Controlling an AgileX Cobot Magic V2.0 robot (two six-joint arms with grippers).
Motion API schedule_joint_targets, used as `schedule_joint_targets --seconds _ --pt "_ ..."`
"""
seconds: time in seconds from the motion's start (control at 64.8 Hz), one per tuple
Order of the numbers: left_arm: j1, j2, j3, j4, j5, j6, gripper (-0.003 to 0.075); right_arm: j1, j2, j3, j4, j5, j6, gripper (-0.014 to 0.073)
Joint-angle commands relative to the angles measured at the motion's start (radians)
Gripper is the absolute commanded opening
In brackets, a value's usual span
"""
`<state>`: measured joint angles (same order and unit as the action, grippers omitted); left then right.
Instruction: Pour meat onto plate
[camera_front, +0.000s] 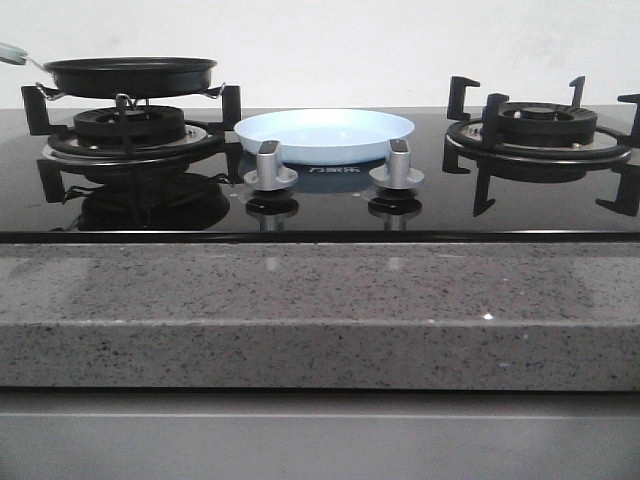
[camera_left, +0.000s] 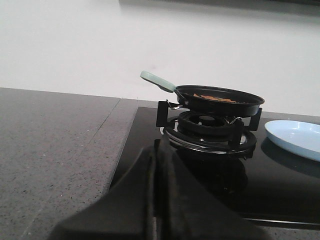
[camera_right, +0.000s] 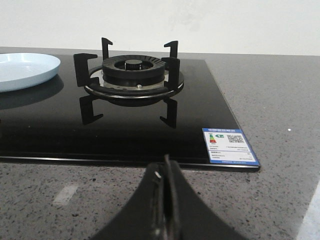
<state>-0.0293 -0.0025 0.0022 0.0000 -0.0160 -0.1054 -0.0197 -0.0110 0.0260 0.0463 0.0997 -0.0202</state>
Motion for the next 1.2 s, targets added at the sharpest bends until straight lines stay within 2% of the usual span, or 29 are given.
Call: schedule_joint_targets --seconds 0.0,1.018,1.188 --pt "0.000 -0.017 0.006 0.000 -0.085 -0.007 -0.0020 -0.004 -0.017 -0.005 -0.002 -0.084 -0.006 -0.0120" --pt "0.000 -0.017 0.006 0.000 -0.115 -0.007 -0.0020 -0.004 -0.017 -0.005 -0.002 -0.118 -0.006 -0.0120" --pt "0.000 -0.017 -0.058 -0.006 -0.096 -0.007 -0.0020 -0.004 -0.017 -0.066 -0.002 -0.122 -0.006 -0.0120"
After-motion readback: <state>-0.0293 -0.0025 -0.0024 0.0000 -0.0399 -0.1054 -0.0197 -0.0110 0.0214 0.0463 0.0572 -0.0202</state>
